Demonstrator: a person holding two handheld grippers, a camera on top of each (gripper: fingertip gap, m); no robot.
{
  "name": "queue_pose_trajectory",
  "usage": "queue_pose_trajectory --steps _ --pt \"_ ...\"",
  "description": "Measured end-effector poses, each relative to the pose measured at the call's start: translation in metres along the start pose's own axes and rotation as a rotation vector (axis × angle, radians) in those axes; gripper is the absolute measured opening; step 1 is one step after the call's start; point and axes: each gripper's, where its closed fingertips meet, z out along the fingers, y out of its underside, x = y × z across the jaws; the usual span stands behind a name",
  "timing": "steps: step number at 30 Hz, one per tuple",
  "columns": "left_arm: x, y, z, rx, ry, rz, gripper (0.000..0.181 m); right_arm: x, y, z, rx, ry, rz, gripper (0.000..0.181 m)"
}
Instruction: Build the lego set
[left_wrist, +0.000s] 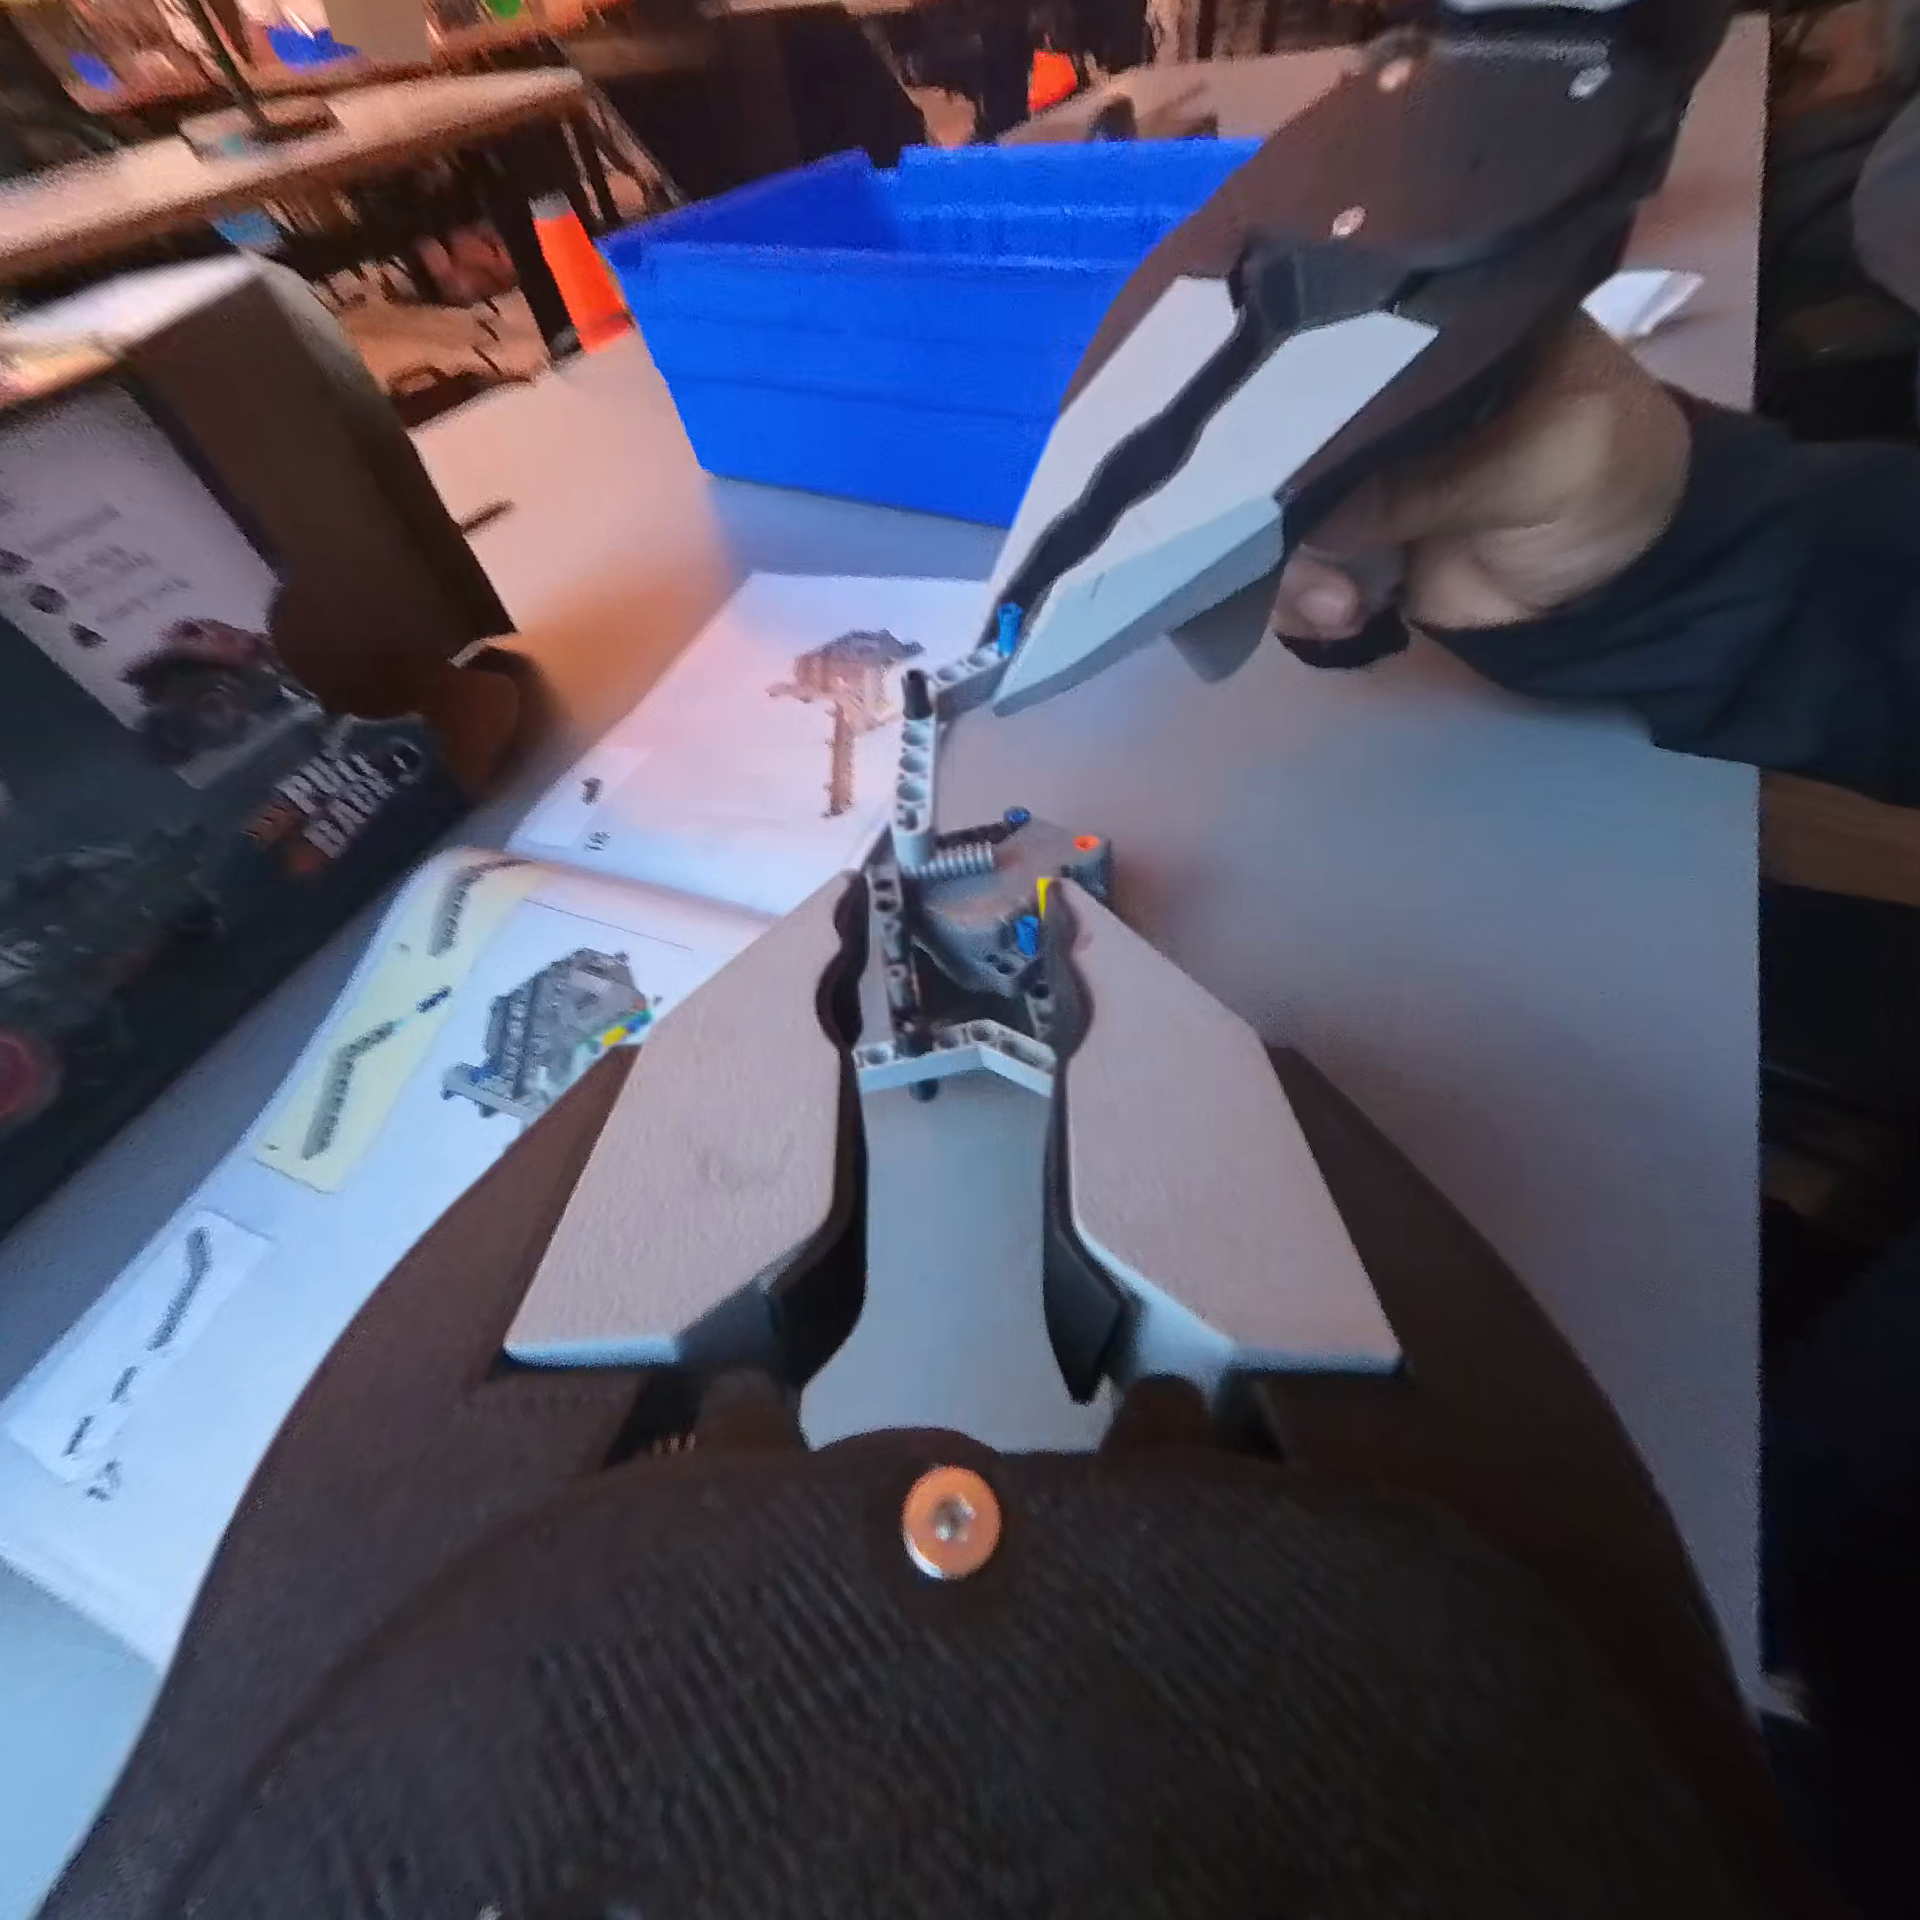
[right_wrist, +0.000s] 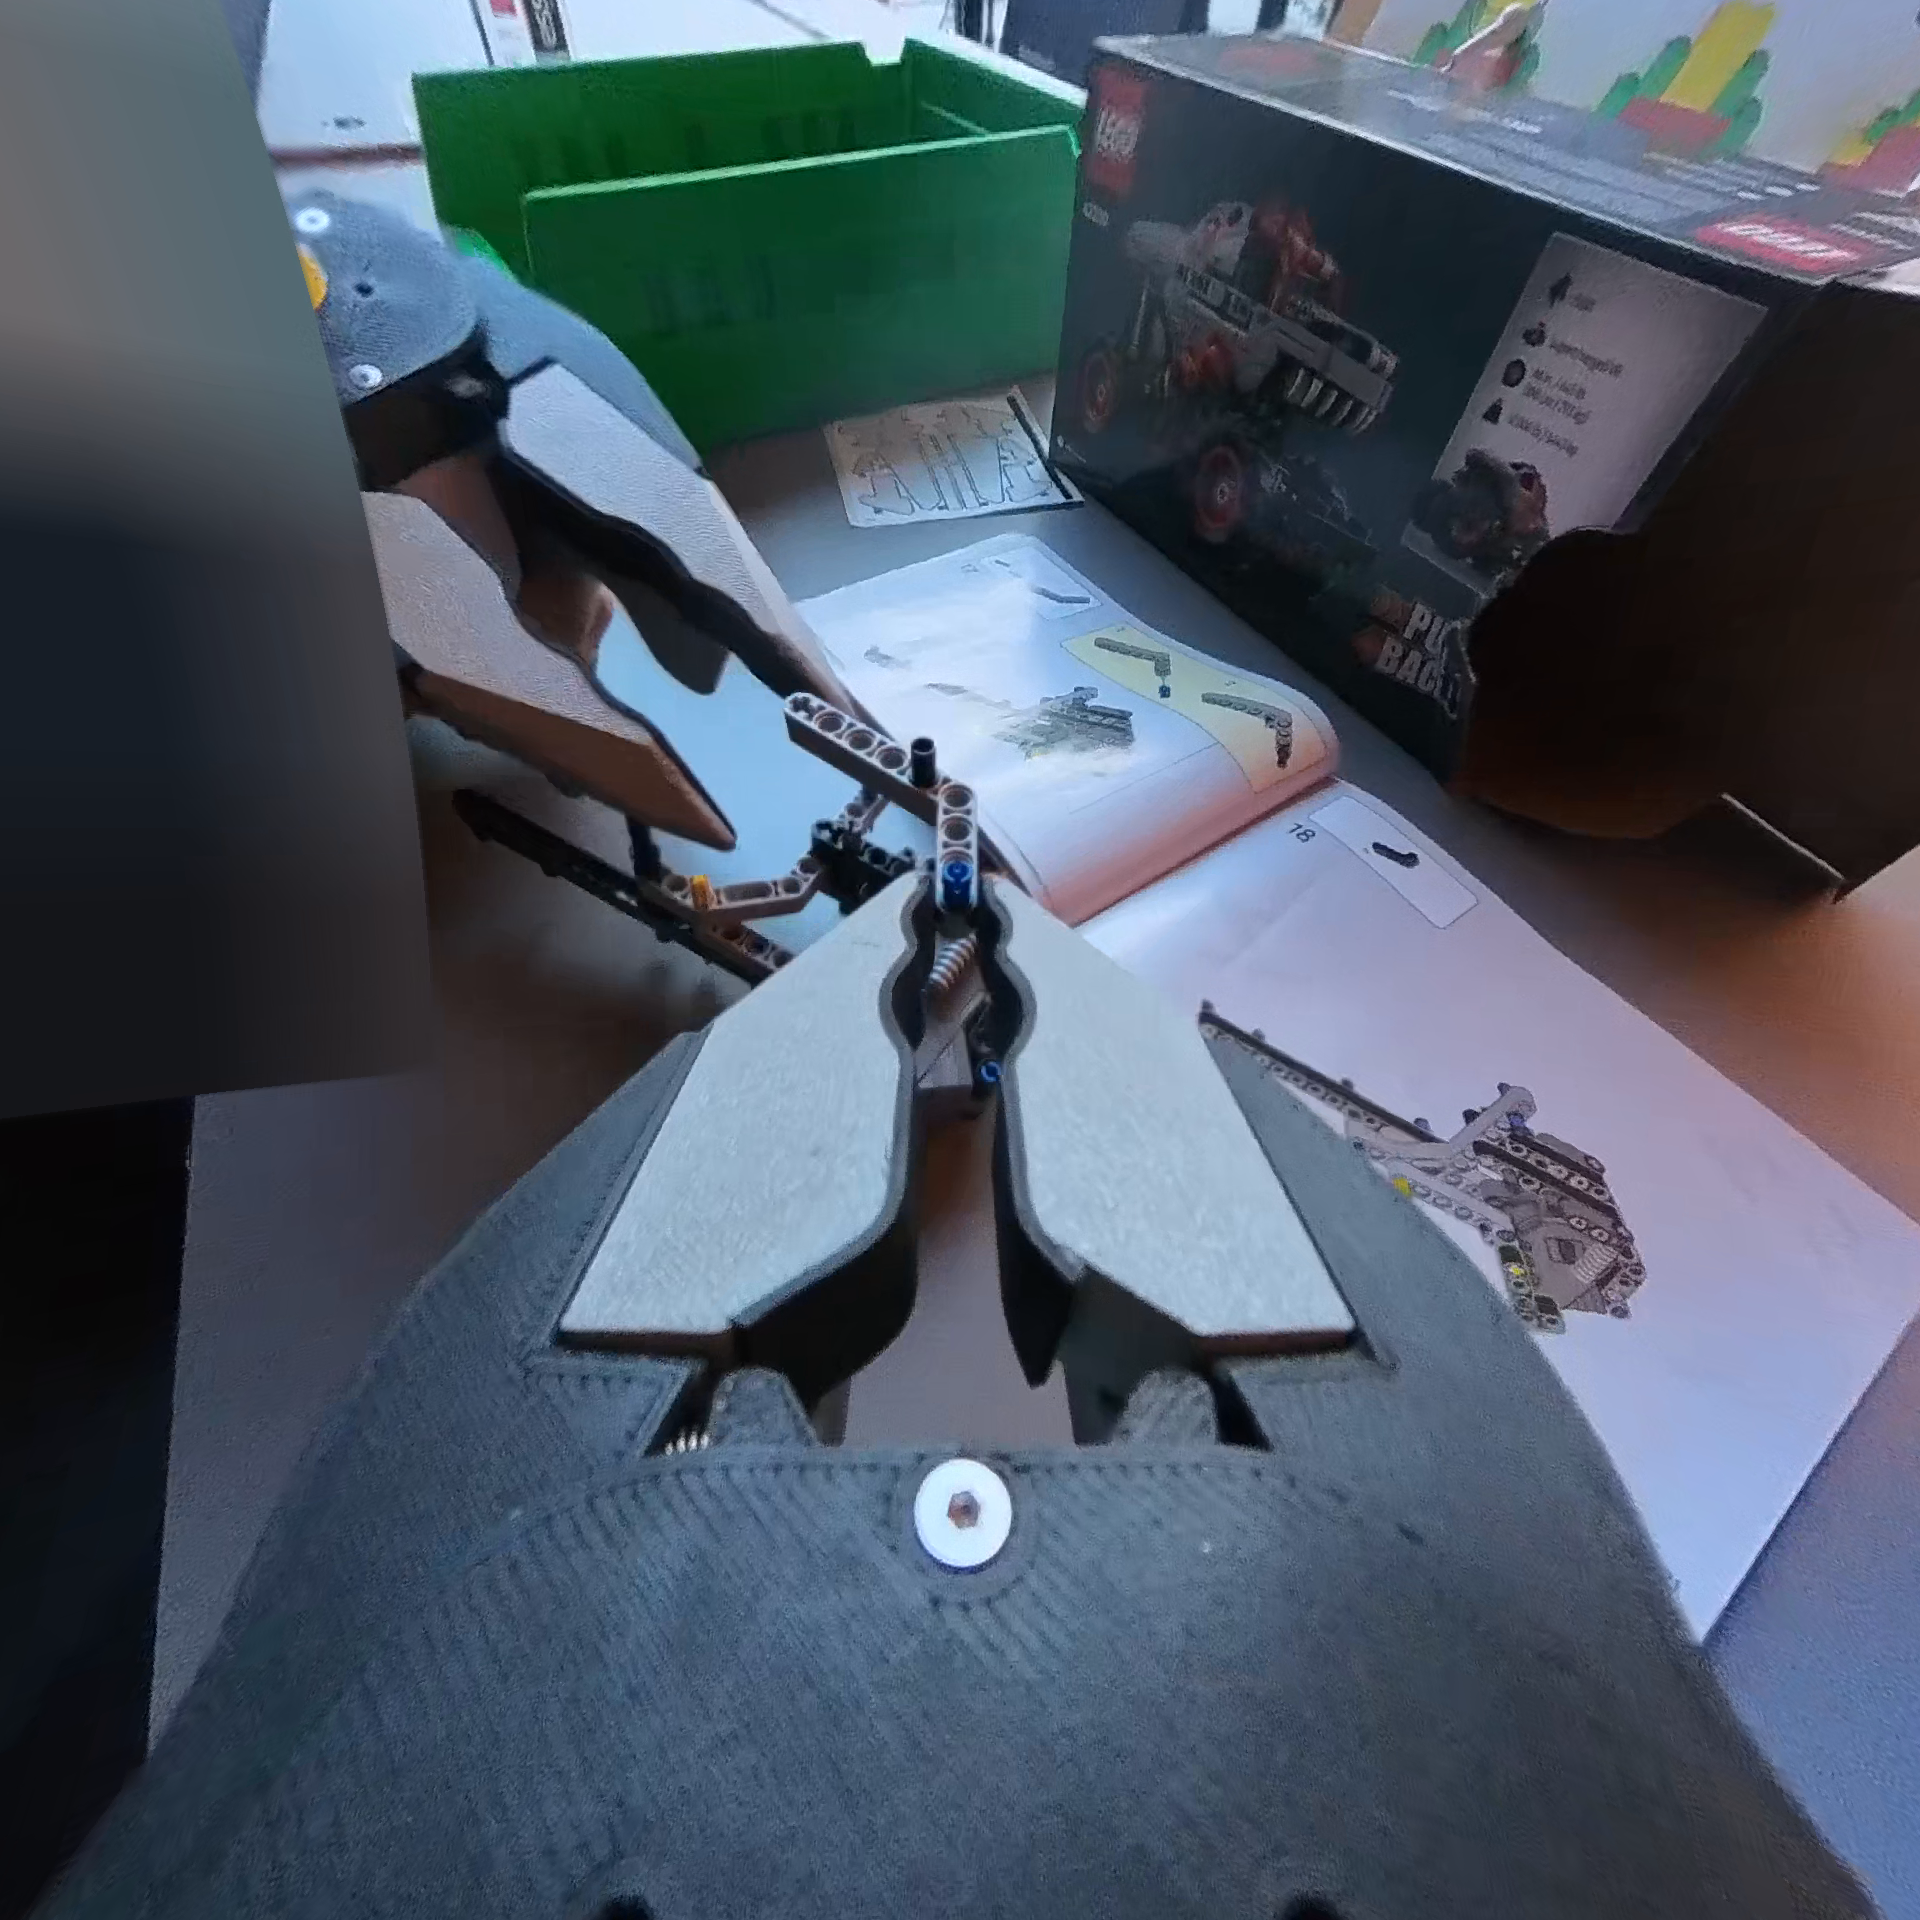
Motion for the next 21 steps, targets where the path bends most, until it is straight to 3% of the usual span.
queue_pose_trajectory --steps 9,21 --pt "0.002 0.000 -0.001 0.002 0.015 0.014 0.026 -0.019 0.031 0.010 -0.175 -0.037 -0.040 0.005" --pt "0.016 0.021 0.015 -0.139 0.101 0.011 0.016 -0.026 0.031 0.009 -0.172 -0.090 0.037 0.005"
